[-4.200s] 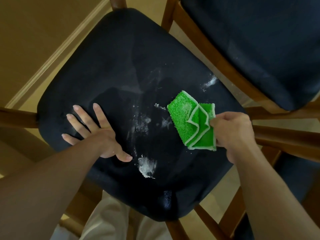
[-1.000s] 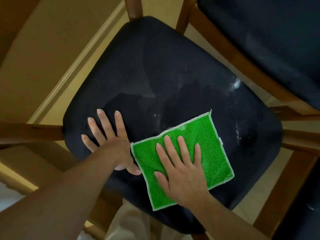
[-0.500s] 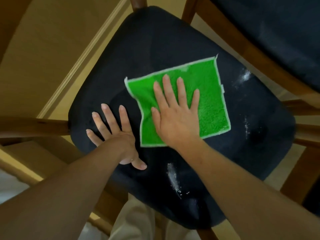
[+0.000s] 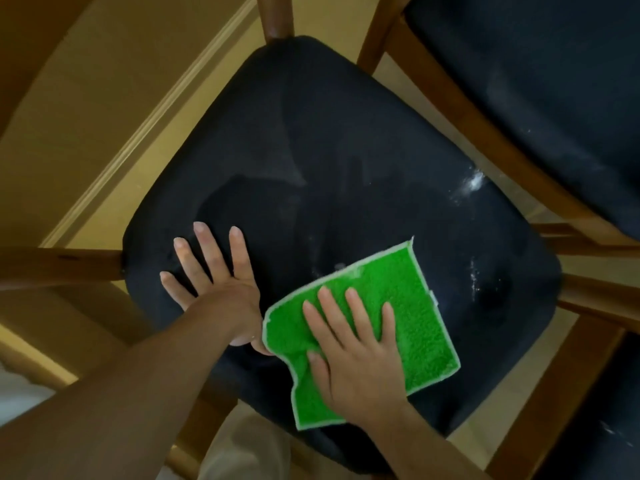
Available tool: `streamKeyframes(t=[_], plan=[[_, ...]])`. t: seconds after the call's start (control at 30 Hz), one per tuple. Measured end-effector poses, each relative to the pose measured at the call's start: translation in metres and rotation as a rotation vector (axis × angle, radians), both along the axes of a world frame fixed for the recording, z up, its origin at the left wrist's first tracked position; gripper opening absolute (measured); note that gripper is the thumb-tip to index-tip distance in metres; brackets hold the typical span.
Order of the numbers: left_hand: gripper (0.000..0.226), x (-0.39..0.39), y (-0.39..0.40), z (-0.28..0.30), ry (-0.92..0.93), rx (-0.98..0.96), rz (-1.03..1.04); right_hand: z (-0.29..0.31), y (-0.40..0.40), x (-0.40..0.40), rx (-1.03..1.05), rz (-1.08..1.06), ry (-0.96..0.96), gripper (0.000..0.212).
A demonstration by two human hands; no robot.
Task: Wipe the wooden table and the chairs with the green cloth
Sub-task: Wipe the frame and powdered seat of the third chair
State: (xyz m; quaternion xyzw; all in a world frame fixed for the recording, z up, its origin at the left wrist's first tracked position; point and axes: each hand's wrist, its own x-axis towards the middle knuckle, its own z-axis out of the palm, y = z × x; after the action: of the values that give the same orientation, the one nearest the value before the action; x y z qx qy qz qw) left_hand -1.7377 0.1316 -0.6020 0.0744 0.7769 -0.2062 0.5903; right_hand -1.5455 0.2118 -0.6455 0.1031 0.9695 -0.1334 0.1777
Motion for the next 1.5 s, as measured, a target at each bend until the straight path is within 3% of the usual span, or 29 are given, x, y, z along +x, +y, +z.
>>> streamKeyframes(t=[0.17,0.33,0.43,0.57,0.67,0.83,1.07,1.27,1.4,1.5], plan=[[0.162,-0.001,0.000,0.003,-0.022,-0.016,-0.014,-0.003,0.040,-0.079,0.046,-0.103,0.016,0.060],[0.162,0.002,0.001,0.005,0.025,-0.018,-0.015,-0.006,0.080,-0.138,0.041,-0.062,0.041,0.059],[0.161,0.007,0.001,0.009,0.055,0.015,0.007,-0.002,0.074,-0.118,0.034,0.015,0.039,0.060],[0.159,0.010,-0.003,0.008,0.088,0.059,-0.014,-0.003,0.040,-0.029,-0.004,0.213,-0.012,0.062],[0.155,0.013,-0.004,0.006,0.135,0.042,-0.023,-0.002,0.019,0.022,-0.034,0.246,-0.036,0.063],[0.154,0.012,-0.003,0.005,0.138,0.042,-0.021,-0.001,0.038,0.002,-0.063,0.261,-0.034,0.058],[0.163,0.009,-0.004,0.004,0.091,0.054,-0.006,-0.002,0.091,-0.124,0.025,-0.031,-0.005,0.057],[0.163,0.009,-0.002,0.001,0.083,0.017,-0.050,-0.003,0.048,-0.057,-0.018,-0.063,0.042,0.057],[0.160,0.009,0.003,0.007,0.064,-0.013,-0.042,-0.001,0.071,-0.011,-0.010,-0.523,-0.053,0.060],[0.157,0.009,0.007,0.010,0.042,-0.037,-0.055,0.002,0.096,0.002,0.035,-0.781,-0.021,0.065]])
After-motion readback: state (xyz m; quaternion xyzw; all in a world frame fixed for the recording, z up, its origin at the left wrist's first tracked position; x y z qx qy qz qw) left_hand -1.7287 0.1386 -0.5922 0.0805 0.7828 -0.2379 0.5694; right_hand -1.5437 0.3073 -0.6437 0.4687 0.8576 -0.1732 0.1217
